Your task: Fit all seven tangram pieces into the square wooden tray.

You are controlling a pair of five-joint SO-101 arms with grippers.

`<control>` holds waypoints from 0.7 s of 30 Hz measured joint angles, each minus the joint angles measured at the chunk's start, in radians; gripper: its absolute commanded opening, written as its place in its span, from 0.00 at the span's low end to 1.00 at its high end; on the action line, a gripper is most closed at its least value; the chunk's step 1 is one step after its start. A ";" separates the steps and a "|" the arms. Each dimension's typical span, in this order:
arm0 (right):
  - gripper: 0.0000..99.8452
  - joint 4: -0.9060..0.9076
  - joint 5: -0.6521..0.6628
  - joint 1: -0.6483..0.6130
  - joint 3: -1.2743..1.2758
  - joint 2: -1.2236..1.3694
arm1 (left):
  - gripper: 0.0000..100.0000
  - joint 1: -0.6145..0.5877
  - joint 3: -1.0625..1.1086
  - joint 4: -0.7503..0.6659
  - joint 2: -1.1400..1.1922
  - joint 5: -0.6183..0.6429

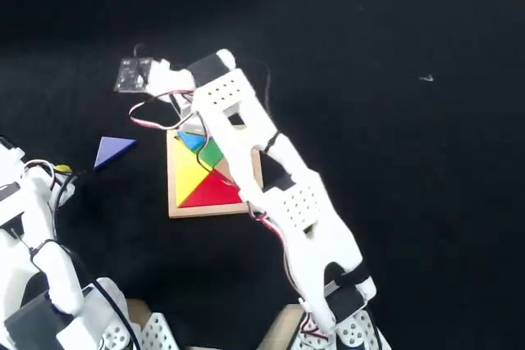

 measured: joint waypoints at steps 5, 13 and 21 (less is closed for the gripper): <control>0.01 -0.003 0.000 0.000 -0.061 0.061 | 0.26 0.000 0.000 -0.011 0.000 0.000; 0.01 0.011 0.000 -0.002 -0.114 0.094 | 0.26 0.000 0.000 -0.012 0.002 0.000; 0.01 0.114 0.000 -0.002 -0.273 0.104 | 0.26 0.000 0.000 -0.012 0.002 0.000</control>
